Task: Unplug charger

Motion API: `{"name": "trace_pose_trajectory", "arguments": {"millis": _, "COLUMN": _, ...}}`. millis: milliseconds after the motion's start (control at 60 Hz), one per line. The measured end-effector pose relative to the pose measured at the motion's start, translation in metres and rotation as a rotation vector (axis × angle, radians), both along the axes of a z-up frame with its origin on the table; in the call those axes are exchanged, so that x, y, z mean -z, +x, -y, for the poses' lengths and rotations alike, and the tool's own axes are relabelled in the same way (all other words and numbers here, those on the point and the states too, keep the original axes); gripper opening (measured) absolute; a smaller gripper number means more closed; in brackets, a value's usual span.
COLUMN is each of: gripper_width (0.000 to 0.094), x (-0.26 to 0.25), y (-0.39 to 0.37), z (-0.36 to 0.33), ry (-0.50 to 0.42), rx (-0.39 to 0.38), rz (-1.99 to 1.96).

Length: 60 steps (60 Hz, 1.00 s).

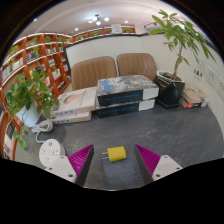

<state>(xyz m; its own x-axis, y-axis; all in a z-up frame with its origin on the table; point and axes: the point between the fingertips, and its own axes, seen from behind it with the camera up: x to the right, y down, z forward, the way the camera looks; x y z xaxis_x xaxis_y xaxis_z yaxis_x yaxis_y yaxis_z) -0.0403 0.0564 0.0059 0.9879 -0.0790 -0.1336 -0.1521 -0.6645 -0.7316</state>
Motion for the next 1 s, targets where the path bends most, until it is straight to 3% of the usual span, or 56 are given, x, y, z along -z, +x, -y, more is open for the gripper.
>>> {"name": "trace_pose_trajectory", "arguments": {"millis": 33, "gripper_width": 0.0871, "x": -0.011, "y": 0.005, "z": 0.002, "ry": 0.013, "rx": 0.008, "rz": 0.022}}
{"name": "trace_pose_trajectory", "arguments": {"millis": 100, "gripper_width": 0.0854, "x": -0.043, "y": 0.011, "z": 0.007, "ry": 0.058, "rx": 0.022, "rz": 0.044}}
{"name": "trace_pose_trajectory", "arguments": {"millis": 333, "gripper_width": 0.0857, "x": -0.217, "y": -0.021, "z": 0.064, "ry": 0.317, "rx": 0.023, "rz": 0.054}}
{"name": "trace_pose_trajectory", "arguments": {"millis": 433, "gripper_width": 0.0855, "x": -0.257, "y": -0.041, "z": 0.103, "ry": 0.355, "rx": 0.022, "rz": 0.068}}
{"name": "trace_pose_trajectory", "arguments": {"millis": 583, "gripper_width": 0.0854, "x": -0.264, "y": -0.069, "z": 0.163, "ry": 0.34, "rx": 0.016, "rz": 0.102}}
{"name": "trace_pose_trajectory", "arguments": {"millis": 767, "gripper_width": 0.0858, "x": -0.238, "y": -0.096, "z": 0.216, "ry": 0.302, "rx": -0.011, "rz": 0.091}}
{"name": "trace_pose_trajectory", "arguments": {"millis": 1000, "gripper_width": 0.0855, "x": -0.216, "y": -0.095, "z": 0.251, "ry": 0.275, "rx": -0.023, "rz": 0.128}}
